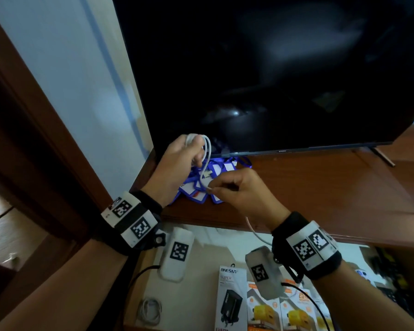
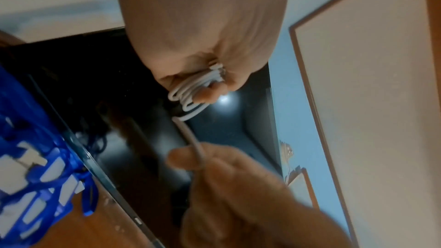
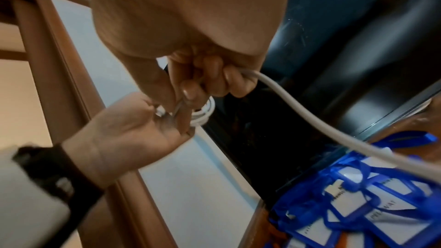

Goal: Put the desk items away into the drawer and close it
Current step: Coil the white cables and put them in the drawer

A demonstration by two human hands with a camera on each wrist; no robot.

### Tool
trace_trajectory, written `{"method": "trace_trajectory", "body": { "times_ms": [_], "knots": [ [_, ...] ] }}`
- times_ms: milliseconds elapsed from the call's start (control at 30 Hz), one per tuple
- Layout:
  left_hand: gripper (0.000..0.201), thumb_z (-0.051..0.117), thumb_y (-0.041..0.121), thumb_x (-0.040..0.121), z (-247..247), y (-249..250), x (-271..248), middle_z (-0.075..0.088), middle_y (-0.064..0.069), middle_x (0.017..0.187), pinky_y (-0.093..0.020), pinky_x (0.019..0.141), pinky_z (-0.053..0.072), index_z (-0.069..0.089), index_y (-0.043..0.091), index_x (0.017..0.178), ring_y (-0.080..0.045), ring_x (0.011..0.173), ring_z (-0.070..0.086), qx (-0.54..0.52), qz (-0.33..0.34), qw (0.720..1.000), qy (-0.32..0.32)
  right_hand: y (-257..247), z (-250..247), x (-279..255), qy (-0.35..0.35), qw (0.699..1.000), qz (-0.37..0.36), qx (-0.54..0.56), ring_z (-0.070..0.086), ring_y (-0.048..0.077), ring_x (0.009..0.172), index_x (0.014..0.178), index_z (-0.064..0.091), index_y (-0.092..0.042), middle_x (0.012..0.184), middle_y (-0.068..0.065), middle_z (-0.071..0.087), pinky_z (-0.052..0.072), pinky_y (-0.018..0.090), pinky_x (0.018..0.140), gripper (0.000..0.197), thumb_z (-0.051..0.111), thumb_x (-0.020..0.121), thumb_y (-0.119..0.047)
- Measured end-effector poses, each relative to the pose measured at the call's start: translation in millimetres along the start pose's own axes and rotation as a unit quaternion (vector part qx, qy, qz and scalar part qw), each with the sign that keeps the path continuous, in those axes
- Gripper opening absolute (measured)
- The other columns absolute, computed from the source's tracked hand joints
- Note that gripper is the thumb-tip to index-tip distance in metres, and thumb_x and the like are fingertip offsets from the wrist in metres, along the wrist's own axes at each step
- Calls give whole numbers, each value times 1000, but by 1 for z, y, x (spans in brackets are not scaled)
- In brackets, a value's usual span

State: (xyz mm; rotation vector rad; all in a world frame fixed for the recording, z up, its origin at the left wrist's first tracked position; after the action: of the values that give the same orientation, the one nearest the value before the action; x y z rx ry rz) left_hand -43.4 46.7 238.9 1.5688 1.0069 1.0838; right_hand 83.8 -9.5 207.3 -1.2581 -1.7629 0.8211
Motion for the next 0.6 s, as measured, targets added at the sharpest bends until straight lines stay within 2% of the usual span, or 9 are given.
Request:
{"method": "trace_trajectory", "body": {
  "times_ms": [67,167,267,333,367,467,500,533,600],
  "knots": [
    [29,39,22,102,9,-3,-4,51,0,69,-12,65,42,52,12,78,-1,60,50,39,4,998,-41,-6,-4,0,-12,999,-15,47,63,3,72,89,74,-7,78,-4,70,45,13,68,12,62,88,-4],
    [32,40,22,101,18,-9,-9,59,1,71,-13,66,44,62,8,82,-3,65,55,72,5,994,-88,-11,-17,0,16,993,-35,113,61,4,66,88,73,0,70,-4,69,44,13,66,12,61,88,1],
    [38,40,21,101,23,-12,-13,64,-9,77,-13,67,46,64,-7,91,-10,70,57,34,-13,994,-105,-10,-28,1,73,987,-46,136,56,-1,54,84,71,5,58,-13,65,39,8,58,12,60,88,5],
    [38,40,20,101,27,-12,-14,66,-13,81,-14,69,47,65,-9,98,-13,73,59,14,-22,994,-110,-8,-34,2,115,982,-53,141,60,2,59,81,72,3,65,-5,70,44,13,61,11,62,87,2],
    [37,41,20,100,30,-13,-15,66,-11,78,-15,69,48,66,-7,97,-14,72,59,1,-28,993,-117,-6,-36,1,133,979,-52,147,63,9,62,80,72,1,69,2,71,46,18,63,11,64,86,1],
    [36,41,20,99,35,-13,-18,53,0,52,-19,59,47,63,0,79,-13,53,54,-46,-63,988,-135,3,-36,-2,173,964,-35,198,63,19,63,78,67,2,70,14,68,48,25,60,6,67,84,0],
    [36,42,22,99,35,-14,-18,47,1,48,-22,58,45,62,1,77,-14,49,51,-60,-78,986,-137,6,-35,-3,182,957,-24,225,61,22,62,78,63,3,70,19,65,48,26,59,8,68,83,0],
    [37,43,24,98,34,-15,-19,42,2,47,-25,59,43,61,2,75,-15,49,49,-75,-90,983,-139,10,-33,-3,189,952,-15,242,58,21,59,77,59,3,67,20,61,47,25,56,11,68,83,-1],
    [37,43,25,98,31,-15,-19,36,2,47,-25,57,43,59,3,73,-15,50,43,-118,-112,978,-132,17,-30,-3,189,954,-2,231,45,9,48,73,55,0,57,8,52,38,18,47,17,69,83,-4]
  ]
}}
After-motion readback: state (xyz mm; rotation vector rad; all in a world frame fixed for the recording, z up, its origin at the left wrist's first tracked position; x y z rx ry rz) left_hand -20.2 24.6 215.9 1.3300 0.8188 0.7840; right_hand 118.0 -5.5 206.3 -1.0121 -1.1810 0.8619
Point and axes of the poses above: each hand's wrist, its own x-axis towards the middle knuckle, its own z-axis out of the palm, y = z × x, the point moved 6 cm from there along x, towards the middle knuckle
